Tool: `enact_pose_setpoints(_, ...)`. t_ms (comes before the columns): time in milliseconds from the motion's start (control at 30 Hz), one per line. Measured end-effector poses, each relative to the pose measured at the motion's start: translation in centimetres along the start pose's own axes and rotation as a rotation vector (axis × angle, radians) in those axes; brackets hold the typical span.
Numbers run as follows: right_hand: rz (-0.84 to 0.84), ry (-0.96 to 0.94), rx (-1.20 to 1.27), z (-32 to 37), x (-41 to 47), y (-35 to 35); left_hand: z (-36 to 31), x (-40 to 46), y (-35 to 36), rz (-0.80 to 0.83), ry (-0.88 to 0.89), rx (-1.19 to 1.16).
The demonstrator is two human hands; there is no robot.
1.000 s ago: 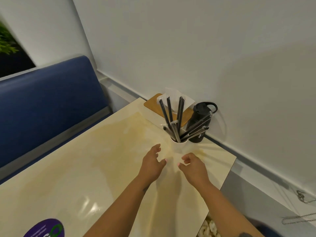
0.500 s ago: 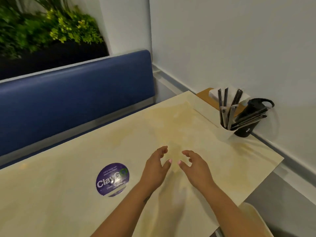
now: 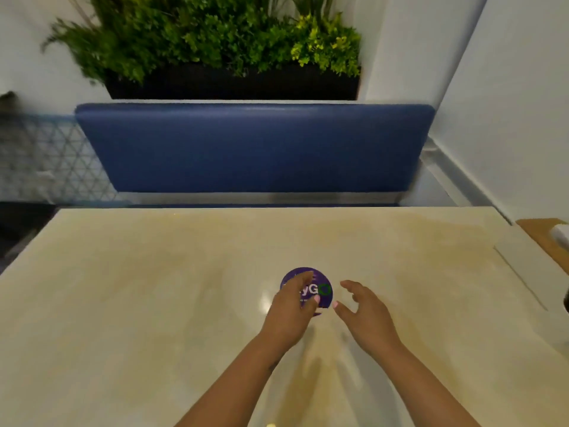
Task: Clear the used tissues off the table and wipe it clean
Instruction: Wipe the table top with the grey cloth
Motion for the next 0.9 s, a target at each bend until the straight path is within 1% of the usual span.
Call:
enact_pose_setpoints(133,0.108,-0.099,-0.01,3.0,0.4,3.5,2.1,-2.4,-3.6,-0.136,-0.028,0.067)
enact_pose_setpoints(300,0.273,-0.187,-0.017,6.8,-0.3,8.5,6.1,-6.3,-8.0,-0.265,-0.163,0.08)
enact_pose_setpoints(533,0.398,-0.314,-0.072,11.7,-2.0,14.7,10.6,-10.5,-13.6,-0.407,-0.272,0.068)
enact_pose_setpoints(700,0.452,-0.34,-0.095,14.8,-3.3,18.9,14.1,-13.2,-17.9,-0.464,-0.328,0.071)
enact_pose_setpoints(900,0.465,-0.333,-0.075,19.5,-5.4,25.5,19.8,-16.3,-24.5,-0.448,-0.381,0.092)
Point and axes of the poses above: each hand's wrist, its own x-axis towards the middle knuckle, its own y-axis out of the palm, z = x × y, the point moved 5 cm from there along x, towards the middle knuckle, and after that the axes turned 4 degrees about x, right-handed, at the moved point
